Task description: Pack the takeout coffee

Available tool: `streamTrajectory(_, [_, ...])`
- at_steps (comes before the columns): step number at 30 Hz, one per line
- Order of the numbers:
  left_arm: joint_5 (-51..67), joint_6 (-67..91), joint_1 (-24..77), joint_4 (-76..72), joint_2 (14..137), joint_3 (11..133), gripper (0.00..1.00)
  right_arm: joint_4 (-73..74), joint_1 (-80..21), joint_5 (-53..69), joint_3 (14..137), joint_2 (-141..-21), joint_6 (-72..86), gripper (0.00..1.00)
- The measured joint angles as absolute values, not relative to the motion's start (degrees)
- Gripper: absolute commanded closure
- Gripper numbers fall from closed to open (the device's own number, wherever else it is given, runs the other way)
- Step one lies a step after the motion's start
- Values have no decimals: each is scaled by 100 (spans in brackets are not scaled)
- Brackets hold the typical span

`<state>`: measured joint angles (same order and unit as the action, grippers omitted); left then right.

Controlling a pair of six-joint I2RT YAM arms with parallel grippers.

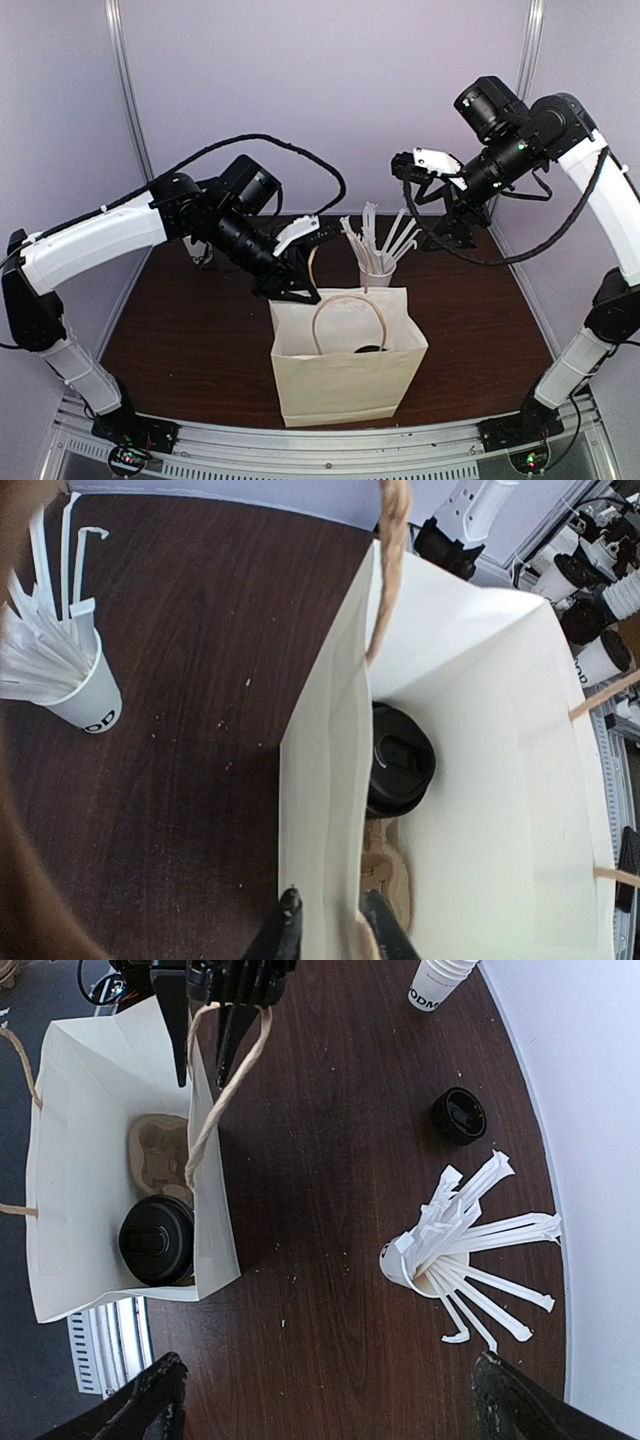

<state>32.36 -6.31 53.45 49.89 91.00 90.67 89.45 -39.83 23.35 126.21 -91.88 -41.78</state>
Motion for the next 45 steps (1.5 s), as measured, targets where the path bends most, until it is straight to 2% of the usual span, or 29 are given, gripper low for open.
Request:
streamTrajectory(2, [3192, -725, 5347, 5127, 9118, 9107, 100, 8919, -3979, 2331, 12562, -9207, -4178, 2])
streamTrajectory(9, [2891, -978, 5347, 5424, 9087, 9454, 100, 8844, -3898, 2261, 12547, -9262, -4178, 2])
streamTrajectory(14, [2134, -1221, 5347, 5575, 8853, 9496, 100, 8739, -3649, 2156, 12516, -9402, -4130, 3])
streamTrajectory(23, [821, -1343, 5765, 4875, 7734, 8405, 100, 8608, -3520, 2047, 12331, -9666, -4027, 3])
streamTrajectory(34, [-1116, -1470, 7459, 3994, 7220, 7352, 100, 8595, -3503, 2021, 12326, -9894, -4014, 3])
streamTrajectory(45, [-1970, -1450, 7236, 3691, 7229, 7290, 100, 8538, -3492, 1804, 12326, -10053, -3962, 6])
